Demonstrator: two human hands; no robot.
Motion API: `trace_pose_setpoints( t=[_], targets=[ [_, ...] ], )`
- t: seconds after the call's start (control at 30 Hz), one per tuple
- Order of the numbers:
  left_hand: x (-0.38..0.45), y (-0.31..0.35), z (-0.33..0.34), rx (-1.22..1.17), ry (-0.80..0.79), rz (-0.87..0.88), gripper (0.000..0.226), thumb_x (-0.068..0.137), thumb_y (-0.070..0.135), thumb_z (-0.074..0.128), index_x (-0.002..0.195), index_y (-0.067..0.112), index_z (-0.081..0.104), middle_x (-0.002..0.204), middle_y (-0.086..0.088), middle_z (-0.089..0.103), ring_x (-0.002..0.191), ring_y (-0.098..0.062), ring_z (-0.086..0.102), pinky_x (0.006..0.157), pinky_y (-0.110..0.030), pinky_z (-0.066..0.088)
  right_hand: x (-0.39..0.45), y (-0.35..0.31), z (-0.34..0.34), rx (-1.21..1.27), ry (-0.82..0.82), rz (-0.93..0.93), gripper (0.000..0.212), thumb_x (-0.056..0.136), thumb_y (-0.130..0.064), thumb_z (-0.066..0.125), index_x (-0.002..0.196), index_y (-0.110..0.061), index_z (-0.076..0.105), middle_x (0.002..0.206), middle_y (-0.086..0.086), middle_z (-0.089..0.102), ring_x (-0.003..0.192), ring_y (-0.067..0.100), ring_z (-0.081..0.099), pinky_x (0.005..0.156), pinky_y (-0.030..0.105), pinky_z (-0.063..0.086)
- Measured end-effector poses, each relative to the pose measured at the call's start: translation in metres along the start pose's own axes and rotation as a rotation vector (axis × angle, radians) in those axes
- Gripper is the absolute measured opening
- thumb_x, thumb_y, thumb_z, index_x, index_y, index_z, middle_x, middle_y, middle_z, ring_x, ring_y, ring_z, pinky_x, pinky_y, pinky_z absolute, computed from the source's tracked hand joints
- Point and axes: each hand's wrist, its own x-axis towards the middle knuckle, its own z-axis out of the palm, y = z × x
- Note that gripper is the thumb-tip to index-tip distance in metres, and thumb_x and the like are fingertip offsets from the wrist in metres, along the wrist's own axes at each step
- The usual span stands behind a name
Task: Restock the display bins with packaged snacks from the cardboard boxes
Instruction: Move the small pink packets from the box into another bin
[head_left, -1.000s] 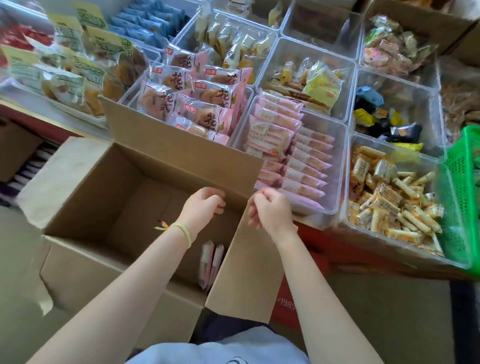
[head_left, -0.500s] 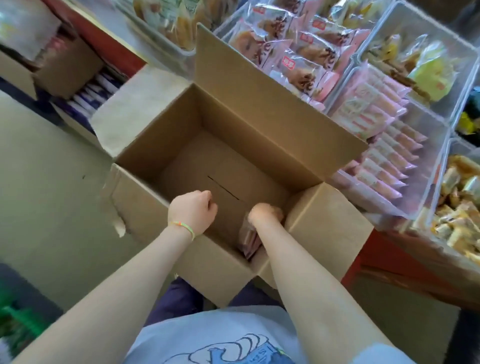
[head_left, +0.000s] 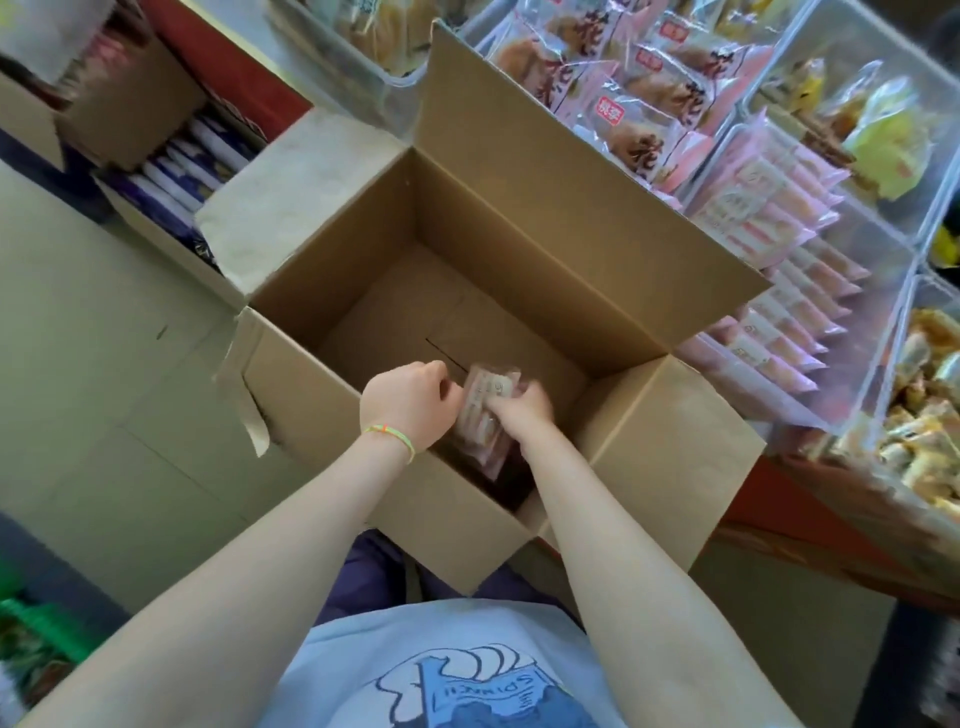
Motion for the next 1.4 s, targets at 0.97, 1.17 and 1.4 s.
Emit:
trace_pose_setpoints(
  t=[0.97, 1.17, 1.4],
  targets=[
    [0.003, 0.2, -0.055, -1.886, -0.79, -0.347, 0.047, 0.093, 0.039, 0.061, 0.13, 0.01, 0.06, 0.129, -0.017, 0.064, 0.121, -0.037, 0.059, 0.1, -0.056, 0.048, -0.094, 0.019, -0.265, 1.002, 0.37, -0.596, 0.02, 0.09, -0.022, 0.073, 0.108, -0.03, 0.072, 0.103, -0.005, 0.075, 0.095, 0.009, 0.07, 0.078, 0.027, 0.055],
    [0.011, 0.2, -0.054, -1.906, -0.771, -0.394, 0.045, 0.094, 0.039, 0.061, 0.129, 0.011, 0.062, 0.129, -0.015, 0.064, 0.124, -0.035, 0.057, 0.111, -0.055, 0.037, -0.04, -0.031, -0.295, 0.699, 0.424, -0.616, 0.019, 0.095, -0.023, 0.067, 0.114, -0.019, 0.066, 0.102, -0.005, 0.069, 0.094, 0.008, 0.066, 0.066, 0.011, 0.053],
    [0.013, 0.199, -0.052, -1.92, -0.755, -0.428, 0.051, 0.089, 0.039, 0.065, 0.133, 0.014, 0.06, 0.134, -0.013, 0.062, 0.126, -0.035, 0.056, 0.113, -0.056, 0.035, 0.036, -0.067, -0.299, 0.432, 0.589, -0.351, 0.023, 0.089, -0.027, 0.068, 0.103, -0.017, 0.053, 0.101, -0.001, 0.06, 0.089, 0.02, 0.057, 0.071, 0.025, 0.04]
  ],
)
